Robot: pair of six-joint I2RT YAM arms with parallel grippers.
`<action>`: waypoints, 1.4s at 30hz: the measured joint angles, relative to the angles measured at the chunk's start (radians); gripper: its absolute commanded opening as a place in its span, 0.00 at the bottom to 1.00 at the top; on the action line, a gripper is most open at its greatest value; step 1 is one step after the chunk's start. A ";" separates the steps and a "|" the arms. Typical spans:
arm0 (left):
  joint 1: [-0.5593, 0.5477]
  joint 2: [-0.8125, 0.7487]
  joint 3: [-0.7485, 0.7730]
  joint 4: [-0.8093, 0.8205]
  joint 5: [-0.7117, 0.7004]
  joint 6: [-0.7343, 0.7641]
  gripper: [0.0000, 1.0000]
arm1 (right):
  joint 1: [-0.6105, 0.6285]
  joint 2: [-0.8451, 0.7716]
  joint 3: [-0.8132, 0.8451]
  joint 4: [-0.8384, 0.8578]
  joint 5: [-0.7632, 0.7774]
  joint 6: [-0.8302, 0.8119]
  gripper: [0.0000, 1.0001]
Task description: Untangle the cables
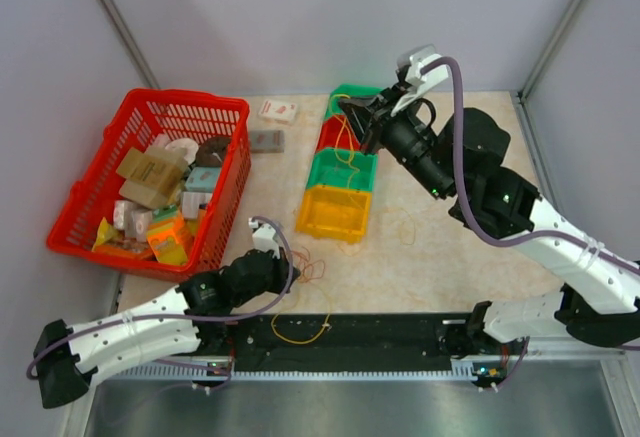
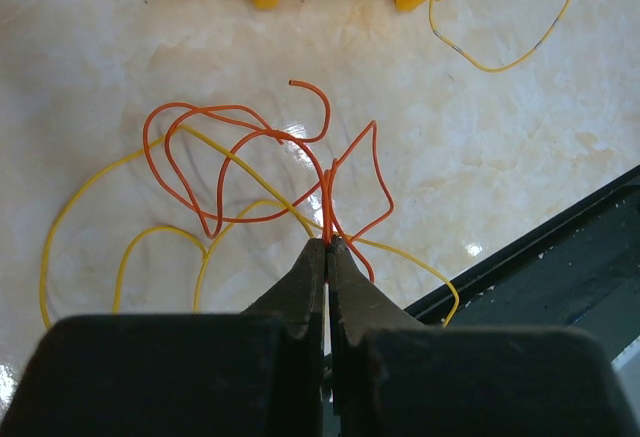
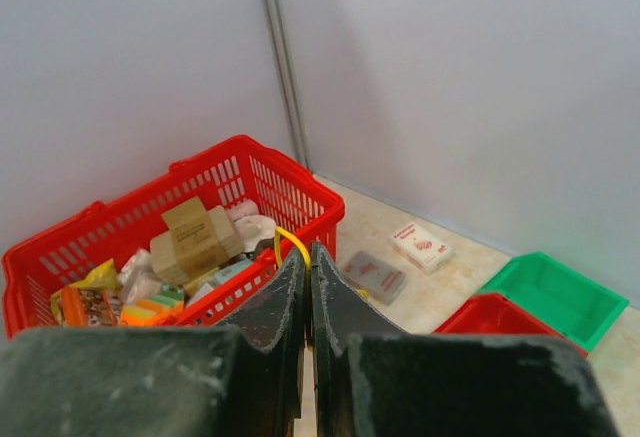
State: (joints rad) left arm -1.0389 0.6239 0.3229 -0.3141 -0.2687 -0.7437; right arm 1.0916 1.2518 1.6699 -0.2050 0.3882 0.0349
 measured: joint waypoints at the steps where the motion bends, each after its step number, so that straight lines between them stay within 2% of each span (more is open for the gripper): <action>1: 0.000 -0.001 0.000 0.000 0.002 0.000 0.00 | 0.000 0.000 0.000 0.002 -0.003 0.003 0.00; 25: 0.000 -0.035 0.000 -0.004 0.014 0.001 0.00 | -0.019 -0.016 -0.045 0.019 -0.012 0.029 0.00; 42: 0.000 -0.058 0.000 -0.007 0.014 0.002 0.00 | -0.074 -0.011 -0.255 0.034 -0.012 0.048 0.00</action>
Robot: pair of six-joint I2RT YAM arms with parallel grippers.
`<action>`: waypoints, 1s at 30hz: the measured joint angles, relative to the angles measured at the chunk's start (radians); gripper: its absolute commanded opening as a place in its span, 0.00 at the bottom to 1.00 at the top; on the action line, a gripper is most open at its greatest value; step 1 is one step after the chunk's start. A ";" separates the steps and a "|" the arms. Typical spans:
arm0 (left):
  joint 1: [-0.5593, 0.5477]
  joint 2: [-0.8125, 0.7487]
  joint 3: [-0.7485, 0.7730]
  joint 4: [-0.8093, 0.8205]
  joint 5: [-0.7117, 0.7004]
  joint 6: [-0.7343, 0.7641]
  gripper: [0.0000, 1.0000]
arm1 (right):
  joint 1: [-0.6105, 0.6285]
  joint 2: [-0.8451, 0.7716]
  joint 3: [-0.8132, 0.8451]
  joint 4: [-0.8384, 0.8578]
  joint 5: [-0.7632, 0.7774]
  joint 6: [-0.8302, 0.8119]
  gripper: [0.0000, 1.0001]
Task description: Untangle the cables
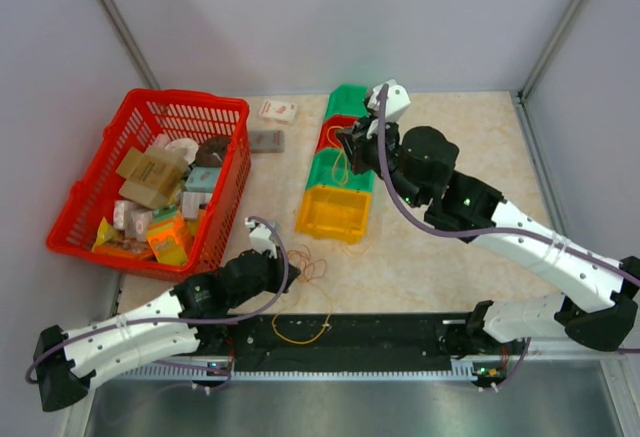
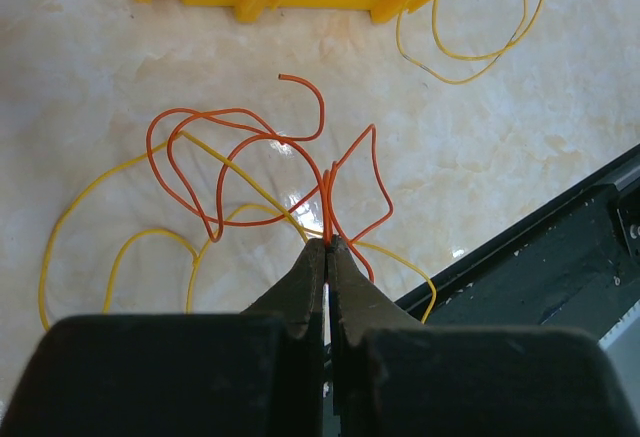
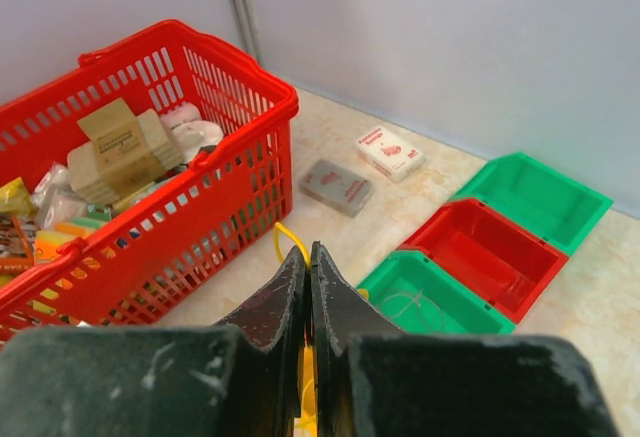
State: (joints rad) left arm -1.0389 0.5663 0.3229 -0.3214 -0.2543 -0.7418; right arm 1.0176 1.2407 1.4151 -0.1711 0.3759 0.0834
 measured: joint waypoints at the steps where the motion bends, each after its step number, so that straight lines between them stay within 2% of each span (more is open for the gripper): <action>1: 0.000 -0.002 0.000 -0.002 0.000 0.000 0.00 | -0.002 0.000 -0.005 0.000 0.000 0.000 0.00; 13: 0.000 -0.027 0.000 -0.032 0.000 0.000 0.00 | -0.026 0.014 -0.224 0.029 -0.038 0.016 0.00; 19: 0.000 -0.028 0.000 -0.033 0.000 0.000 0.00 | -0.044 0.113 -0.327 0.005 -0.066 0.053 0.01; 21: 0.000 -0.028 0.000 -0.034 0.000 0.000 0.00 | -0.048 0.170 -0.328 -0.025 -0.065 0.070 0.08; 25: 0.000 -0.027 0.000 -0.037 0.000 0.000 0.00 | -0.067 0.246 -0.309 -0.121 -0.069 0.114 0.48; 27: 0.000 -0.027 0.000 -0.039 0.000 0.000 0.00 | -0.082 0.266 -0.288 -0.170 -0.075 0.143 0.64; 28: 0.000 -0.027 0.000 -0.039 0.000 0.000 0.00 | -0.089 0.267 -0.280 -0.194 -0.077 0.160 0.69; 30: 0.000 -0.027 0.000 -0.038 0.000 0.000 0.00 | -0.096 0.259 -0.267 -0.232 -0.085 0.209 0.72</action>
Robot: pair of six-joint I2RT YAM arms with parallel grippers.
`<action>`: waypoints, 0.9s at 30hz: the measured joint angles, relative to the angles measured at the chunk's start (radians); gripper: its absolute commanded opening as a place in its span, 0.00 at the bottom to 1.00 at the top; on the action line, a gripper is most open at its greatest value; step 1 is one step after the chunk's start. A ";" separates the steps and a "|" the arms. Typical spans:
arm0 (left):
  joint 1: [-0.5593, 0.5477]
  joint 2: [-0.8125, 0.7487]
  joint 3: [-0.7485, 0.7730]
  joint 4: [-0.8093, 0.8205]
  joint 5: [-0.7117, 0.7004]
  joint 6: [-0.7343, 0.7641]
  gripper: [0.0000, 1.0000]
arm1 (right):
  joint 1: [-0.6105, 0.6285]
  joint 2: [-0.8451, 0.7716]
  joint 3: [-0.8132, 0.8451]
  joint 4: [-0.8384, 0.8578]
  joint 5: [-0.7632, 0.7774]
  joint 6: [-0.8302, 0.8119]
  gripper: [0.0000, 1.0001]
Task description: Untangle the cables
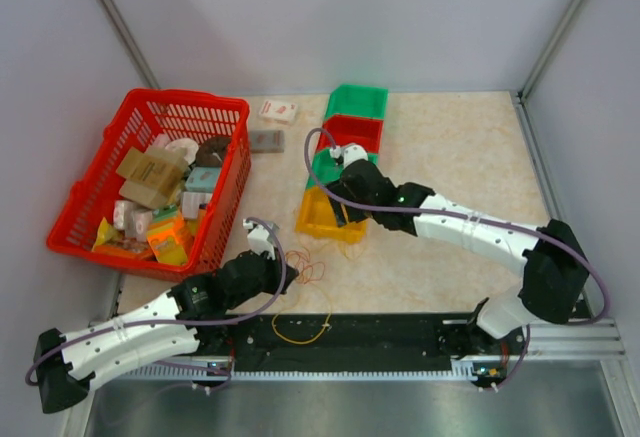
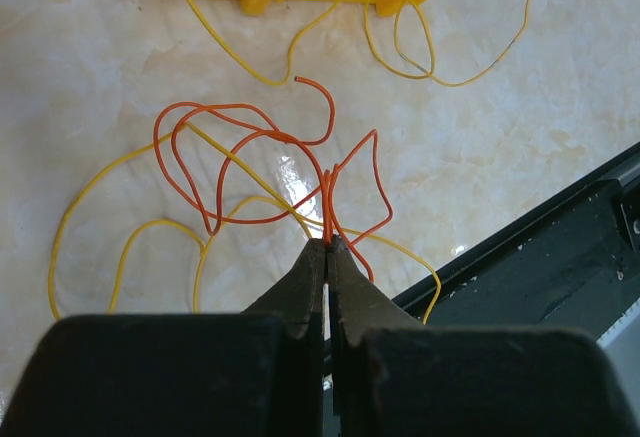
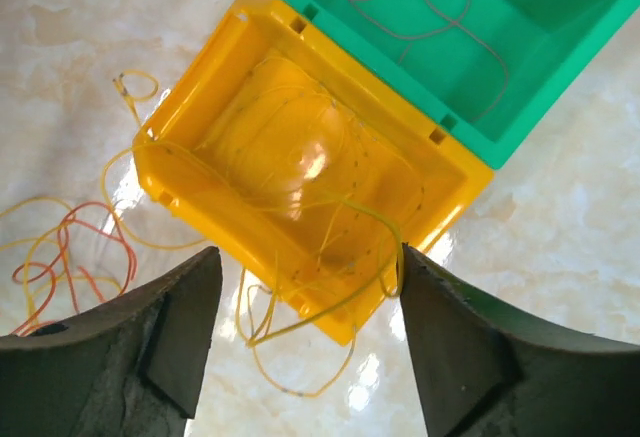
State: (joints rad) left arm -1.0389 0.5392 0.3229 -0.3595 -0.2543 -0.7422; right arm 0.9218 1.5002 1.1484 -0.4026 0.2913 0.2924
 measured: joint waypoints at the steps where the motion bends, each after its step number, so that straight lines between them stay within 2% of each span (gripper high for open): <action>1: 0.000 0.000 0.000 0.000 0.000 0.000 0.00 | -0.002 -0.007 0.004 -0.018 -0.007 0.030 0.72; 8: 0.000 0.010 0.000 0.004 0.004 0.000 0.00 | -0.001 -0.056 -0.024 -0.087 -0.074 0.242 0.76; 14: 0.000 0.026 0.000 0.008 0.011 0.004 0.00 | 0.020 -0.063 -0.086 -0.078 -0.097 0.285 0.75; 27: 0.001 -0.026 0.000 -0.003 0.008 0.003 0.00 | 0.209 0.030 -0.090 -0.107 0.132 0.314 0.79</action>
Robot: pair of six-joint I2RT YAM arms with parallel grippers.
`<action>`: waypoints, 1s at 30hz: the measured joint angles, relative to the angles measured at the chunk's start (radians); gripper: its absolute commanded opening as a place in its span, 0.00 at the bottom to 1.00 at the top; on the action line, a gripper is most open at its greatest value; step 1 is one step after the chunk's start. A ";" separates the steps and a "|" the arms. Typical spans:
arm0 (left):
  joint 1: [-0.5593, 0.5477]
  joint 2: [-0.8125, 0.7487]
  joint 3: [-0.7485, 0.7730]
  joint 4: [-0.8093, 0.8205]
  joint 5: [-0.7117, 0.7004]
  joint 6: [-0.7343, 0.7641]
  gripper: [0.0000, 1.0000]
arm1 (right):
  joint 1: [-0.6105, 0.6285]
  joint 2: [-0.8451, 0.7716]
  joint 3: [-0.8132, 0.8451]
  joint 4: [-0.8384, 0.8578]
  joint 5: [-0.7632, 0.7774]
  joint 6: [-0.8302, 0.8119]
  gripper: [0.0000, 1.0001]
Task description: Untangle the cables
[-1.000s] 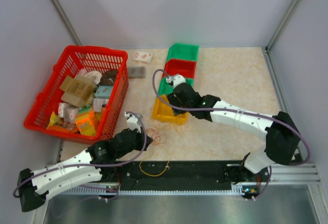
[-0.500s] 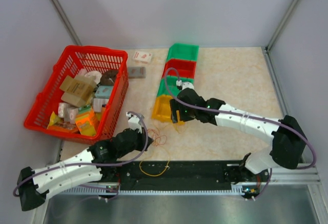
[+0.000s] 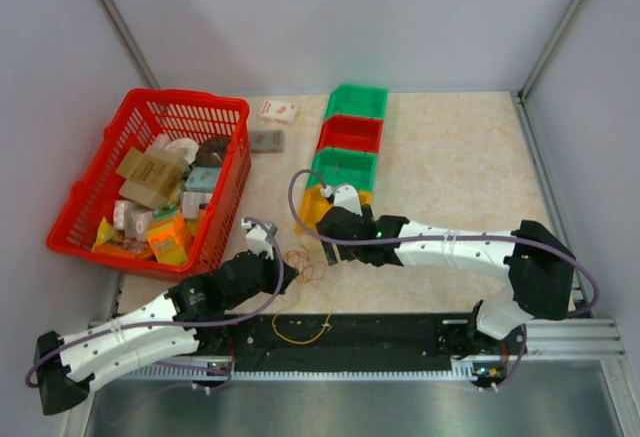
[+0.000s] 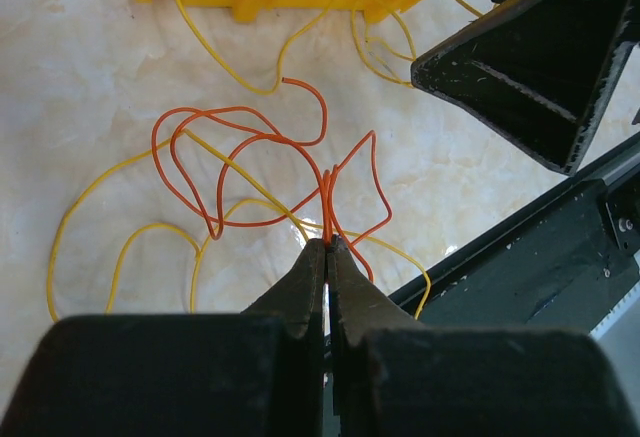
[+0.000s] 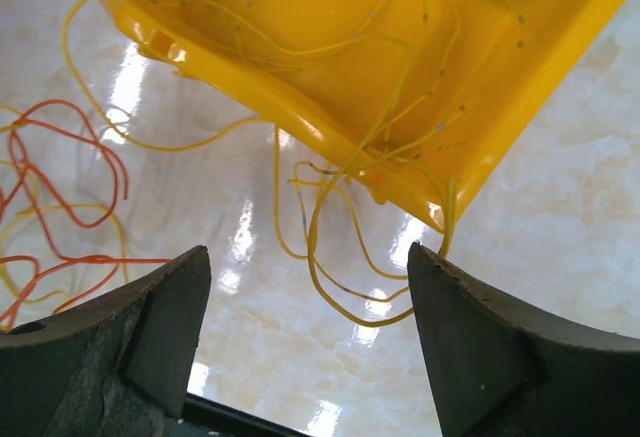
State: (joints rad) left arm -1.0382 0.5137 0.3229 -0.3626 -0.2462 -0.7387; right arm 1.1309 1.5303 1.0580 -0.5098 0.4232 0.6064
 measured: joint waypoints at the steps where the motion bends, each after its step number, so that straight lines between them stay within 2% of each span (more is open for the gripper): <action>1: 0.000 0.000 0.000 0.000 0.000 0.000 0.00 | 0.007 0.005 -0.001 -0.004 0.025 0.005 0.79; 9: 0.000 0.003 0.000 0.000 0.000 0.000 0.00 | 0.048 0.080 -0.004 -0.069 0.241 0.087 0.79; 14: 0.000 -0.003 0.000 0.000 0.000 0.000 0.00 | 0.071 0.166 -0.003 -0.113 0.351 0.130 0.72; 16: 0.000 -0.008 0.000 -0.002 0.000 0.000 0.00 | 0.073 0.182 -0.003 -0.119 0.383 0.140 0.63; 18: 0.000 -0.010 0.000 -0.002 0.000 0.000 0.00 | 0.073 0.185 -0.003 -0.115 0.400 0.142 0.48; 19: 0.000 -0.011 0.000 -0.004 0.000 0.000 0.00 | 0.073 0.185 -0.004 -0.104 0.403 0.137 0.37; 23: 0.000 -0.016 0.000 -0.005 0.000 0.000 0.00 | 0.074 0.154 -0.051 0.010 0.399 0.111 0.04; 24: 0.001 -0.016 0.000 -0.006 0.000 0.000 0.00 | 0.074 0.138 -0.068 0.027 0.394 0.102 0.00; 30: 0.002 -0.030 0.000 -0.008 -0.001 0.000 0.00 | 0.074 0.036 -0.084 0.060 0.328 0.072 0.00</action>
State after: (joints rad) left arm -1.0363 0.4839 0.3229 -0.3706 -0.2474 -0.7391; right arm 1.2049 1.5665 0.9741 -0.4503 0.7517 0.6788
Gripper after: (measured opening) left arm 0.011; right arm 0.006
